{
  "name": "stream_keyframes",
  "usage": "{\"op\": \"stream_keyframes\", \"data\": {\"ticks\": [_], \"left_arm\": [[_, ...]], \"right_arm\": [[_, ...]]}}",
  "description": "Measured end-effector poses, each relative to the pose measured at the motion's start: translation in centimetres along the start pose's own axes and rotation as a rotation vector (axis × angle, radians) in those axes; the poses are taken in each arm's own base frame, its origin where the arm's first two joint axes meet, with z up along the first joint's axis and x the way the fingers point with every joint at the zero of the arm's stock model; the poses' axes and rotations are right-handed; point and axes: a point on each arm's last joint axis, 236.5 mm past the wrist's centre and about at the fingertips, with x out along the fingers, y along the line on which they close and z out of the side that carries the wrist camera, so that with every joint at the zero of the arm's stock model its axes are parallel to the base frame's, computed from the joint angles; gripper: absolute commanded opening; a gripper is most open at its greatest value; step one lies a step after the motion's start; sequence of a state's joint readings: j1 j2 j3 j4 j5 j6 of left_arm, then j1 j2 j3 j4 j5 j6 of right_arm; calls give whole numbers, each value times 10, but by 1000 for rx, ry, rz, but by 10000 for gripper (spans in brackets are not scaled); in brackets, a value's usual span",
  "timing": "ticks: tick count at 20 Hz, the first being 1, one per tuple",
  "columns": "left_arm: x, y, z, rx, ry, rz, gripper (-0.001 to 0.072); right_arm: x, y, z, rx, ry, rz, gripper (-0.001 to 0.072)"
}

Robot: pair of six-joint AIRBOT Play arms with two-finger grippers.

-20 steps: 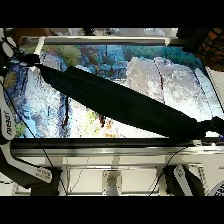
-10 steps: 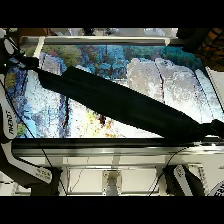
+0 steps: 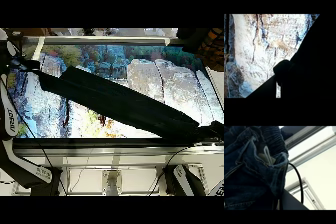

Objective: Fold the clothes and pants, and hang the long-sleeved shirts on hangers.

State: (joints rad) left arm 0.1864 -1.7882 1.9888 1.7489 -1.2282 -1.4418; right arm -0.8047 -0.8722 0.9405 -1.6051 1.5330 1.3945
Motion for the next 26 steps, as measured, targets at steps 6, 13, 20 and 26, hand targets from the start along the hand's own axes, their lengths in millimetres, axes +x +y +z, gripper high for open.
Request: {"op": "stream_keyframes", "data": {"ticks": [6,13,20,26], "left_arm": [[59,-27,4,-10,14,-50,18],[88,-72,54,-100,-191,-140,18],[106,-92,81,-177,-316,-177,18],[119,-115,99,-190,-414,-206,151]], "right_arm": [[36,10,43,149,-30,67,12],[91,7,90,309,-73,83,12],[113,10,125,370,-160,120,15],[126,-10,130,320,-178,35,379]]}}
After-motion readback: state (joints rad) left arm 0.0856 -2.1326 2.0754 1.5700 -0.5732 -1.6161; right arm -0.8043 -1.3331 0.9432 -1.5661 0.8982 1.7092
